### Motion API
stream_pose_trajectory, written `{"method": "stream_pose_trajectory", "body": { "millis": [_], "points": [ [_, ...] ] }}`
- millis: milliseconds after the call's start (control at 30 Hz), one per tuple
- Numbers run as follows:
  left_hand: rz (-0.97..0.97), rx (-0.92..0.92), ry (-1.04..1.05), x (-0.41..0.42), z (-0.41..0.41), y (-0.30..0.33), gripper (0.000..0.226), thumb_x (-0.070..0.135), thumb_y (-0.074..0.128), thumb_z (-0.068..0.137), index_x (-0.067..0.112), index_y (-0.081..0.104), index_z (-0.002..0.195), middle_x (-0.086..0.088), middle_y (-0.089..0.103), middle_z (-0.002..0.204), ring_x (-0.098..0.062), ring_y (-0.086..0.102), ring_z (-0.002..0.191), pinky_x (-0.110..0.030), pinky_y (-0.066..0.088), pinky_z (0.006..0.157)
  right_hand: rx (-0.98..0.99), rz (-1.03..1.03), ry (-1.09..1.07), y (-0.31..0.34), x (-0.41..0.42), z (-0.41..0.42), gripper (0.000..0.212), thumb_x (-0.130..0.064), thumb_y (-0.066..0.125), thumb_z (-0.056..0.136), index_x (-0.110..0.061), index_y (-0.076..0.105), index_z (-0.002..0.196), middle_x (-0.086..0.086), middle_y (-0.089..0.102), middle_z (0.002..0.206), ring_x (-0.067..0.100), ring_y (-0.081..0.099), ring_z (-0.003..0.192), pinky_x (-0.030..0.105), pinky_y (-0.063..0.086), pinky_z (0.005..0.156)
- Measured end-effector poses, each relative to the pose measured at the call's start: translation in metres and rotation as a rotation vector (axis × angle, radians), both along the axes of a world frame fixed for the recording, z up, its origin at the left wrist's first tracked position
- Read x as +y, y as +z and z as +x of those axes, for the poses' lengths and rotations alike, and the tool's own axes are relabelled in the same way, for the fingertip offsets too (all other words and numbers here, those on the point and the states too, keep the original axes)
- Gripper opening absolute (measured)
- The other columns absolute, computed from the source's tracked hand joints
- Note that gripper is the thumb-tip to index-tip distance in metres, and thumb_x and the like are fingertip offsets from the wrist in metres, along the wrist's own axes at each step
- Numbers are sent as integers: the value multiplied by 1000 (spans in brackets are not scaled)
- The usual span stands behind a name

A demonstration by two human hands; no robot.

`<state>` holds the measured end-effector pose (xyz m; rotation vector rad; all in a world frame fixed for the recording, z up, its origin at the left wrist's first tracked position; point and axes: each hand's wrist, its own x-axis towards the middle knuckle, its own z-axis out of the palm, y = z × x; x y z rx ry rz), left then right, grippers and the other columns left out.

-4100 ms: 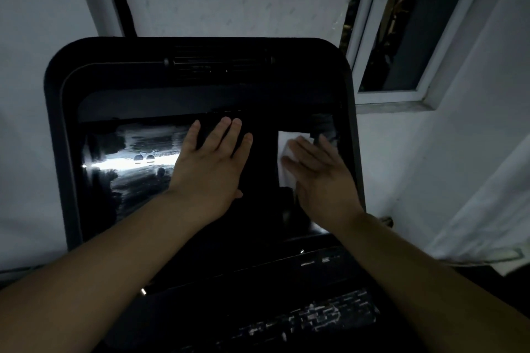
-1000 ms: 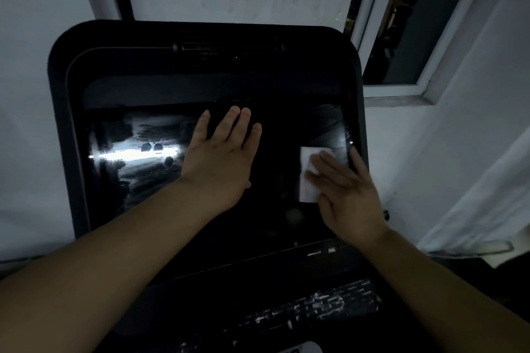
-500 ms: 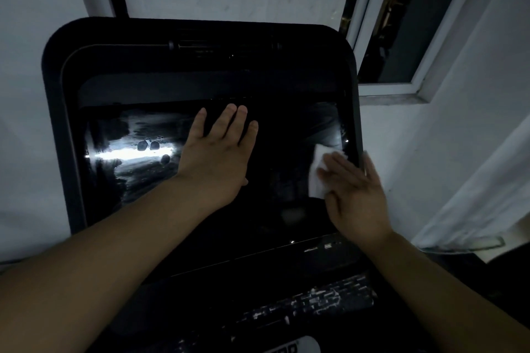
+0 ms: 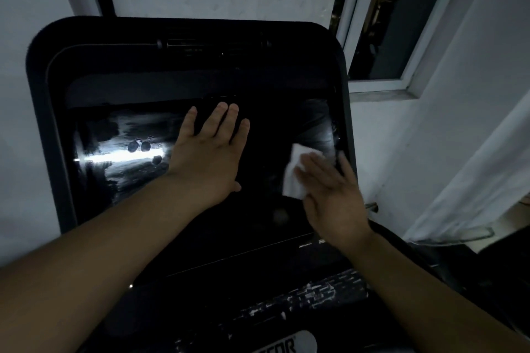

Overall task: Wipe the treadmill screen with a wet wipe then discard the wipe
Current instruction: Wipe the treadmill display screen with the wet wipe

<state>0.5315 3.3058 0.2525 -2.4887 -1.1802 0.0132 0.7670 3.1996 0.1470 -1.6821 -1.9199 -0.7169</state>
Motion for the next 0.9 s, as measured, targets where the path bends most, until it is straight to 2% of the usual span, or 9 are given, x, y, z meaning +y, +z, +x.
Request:
{"method": "stream_pose_trajectory", "body": {
  "millis": [133, 233, 367, 500, 667, 767, 900],
  "points": [
    [14, -2, 6, 0, 3, -3, 121, 67, 64, 85, 16, -18, 159, -13, -27, 166, -28, -26, 153, -59, -9, 122, 50, 14, -85, -1, -4, 7, 47, -30, 44, 96, -8, 68, 131, 12, 59, 146, 28, 48, 143, 61, 25, 121],
    [10, -21, 1, 0, 2, -3, 121, 66, 64, 85, 17, -17, 159, -13, -26, 167, -28, -25, 153, -59, -8, 123, 44, 12, 3, -8, -5, -33, 48, -25, 50, 89, -4, 69, 128, 16, 60, 144, 33, 49, 142, 62, 27, 121],
    [9, -16, -3, -1, 1, -2, 118, 67, 62, 86, 16, -17, 159, -13, -26, 167, -27, -25, 153, -58, -9, 123, -11, -48, 110, -20, -13, -60, 48, -22, 54, 88, -6, 67, 131, 11, 54, 151, 26, 42, 148, 60, 25, 123],
    [3, -12, -2, -1, 0, -1, 119, 66, 63, 86, 17, -17, 159, -13, -26, 167, -28, -25, 153, -60, -7, 123, -35, -56, -18, -16, -19, -6, 47, -28, 47, 95, -12, 66, 134, 8, 54, 151, 24, 45, 145, 59, 20, 124],
    [12, -17, 1, 0, 2, -4, 121, 66, 65, 85, 16, -17, 159, -14, -26, 167, -29, -25, 153, -60, -6, 123, 24, -68, -204, -20, -32, 27, 51, -30, 42, 95, -4, 66, 133, 16, 55, 148, 29, 47, 143, 60, 24, 123],
    [11, -19, 2, -2, 3, -2, 120, 65, 65, 85, 16, -16, 159, -14, -25, 167, -29, -24, 154, -60, -5, 123, 85, -21, -130, -26, -32, -14, 50, -27, 50, 89, -3, 67, 130, 18, 58, 145, 32, 48, 143, 59, 25, 123],
    [1, -13, 8, -2, 2, -1, 119, 65, 64, 86, 17, -16, 159, -12, -25, 167, -28, -25, 154, -59, -5, 123, 30, -78, 64, -37, -28, -80, 48, -23, 58, 86, -5, 68, 129, 13, 57, 148, 28, 41, 148, 59, 26, 122]
  ]
}}
